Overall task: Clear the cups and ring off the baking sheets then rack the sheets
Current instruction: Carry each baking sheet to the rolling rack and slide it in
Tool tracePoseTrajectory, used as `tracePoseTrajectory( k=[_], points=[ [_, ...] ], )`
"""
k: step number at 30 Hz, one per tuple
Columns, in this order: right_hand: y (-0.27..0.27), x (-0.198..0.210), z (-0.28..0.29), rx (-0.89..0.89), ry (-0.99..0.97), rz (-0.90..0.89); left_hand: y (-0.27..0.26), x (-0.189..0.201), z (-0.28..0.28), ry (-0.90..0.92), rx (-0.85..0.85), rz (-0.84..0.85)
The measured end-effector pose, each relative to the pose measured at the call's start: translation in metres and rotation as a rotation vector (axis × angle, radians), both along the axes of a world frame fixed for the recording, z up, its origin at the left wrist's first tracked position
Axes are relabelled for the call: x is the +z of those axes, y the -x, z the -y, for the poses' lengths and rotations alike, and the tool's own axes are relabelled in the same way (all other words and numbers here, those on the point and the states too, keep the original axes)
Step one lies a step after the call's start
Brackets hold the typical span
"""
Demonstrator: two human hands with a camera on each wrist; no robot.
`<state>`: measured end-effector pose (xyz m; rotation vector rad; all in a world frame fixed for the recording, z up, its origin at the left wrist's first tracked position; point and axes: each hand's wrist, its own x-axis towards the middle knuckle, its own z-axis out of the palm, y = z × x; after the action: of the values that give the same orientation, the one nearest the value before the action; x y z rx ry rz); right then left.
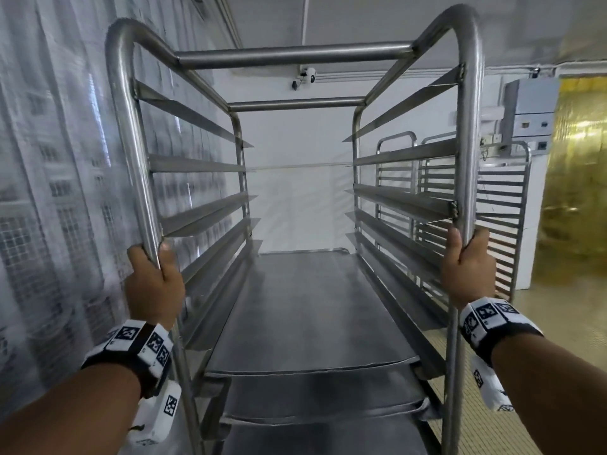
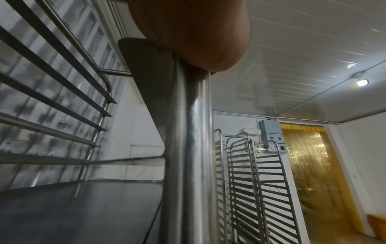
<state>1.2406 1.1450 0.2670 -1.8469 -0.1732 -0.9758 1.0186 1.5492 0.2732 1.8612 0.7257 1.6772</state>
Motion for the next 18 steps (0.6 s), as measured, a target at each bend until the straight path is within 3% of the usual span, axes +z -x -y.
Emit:
tracePoseTrajectory(
  k=[12, 18],
  points=[
    [-0.132, 0.003, -0.063, 0.023, -0.057, -0.054, -0.126, -0.001, -0.060, -0.070, 0.004, -0.020],
    [-0.196, 0.002, -0.098, 0.119, -0.048, -0.029, -0.187, -0.004, -0.085, 0.063, 0.051, -0.030]
  ],
)
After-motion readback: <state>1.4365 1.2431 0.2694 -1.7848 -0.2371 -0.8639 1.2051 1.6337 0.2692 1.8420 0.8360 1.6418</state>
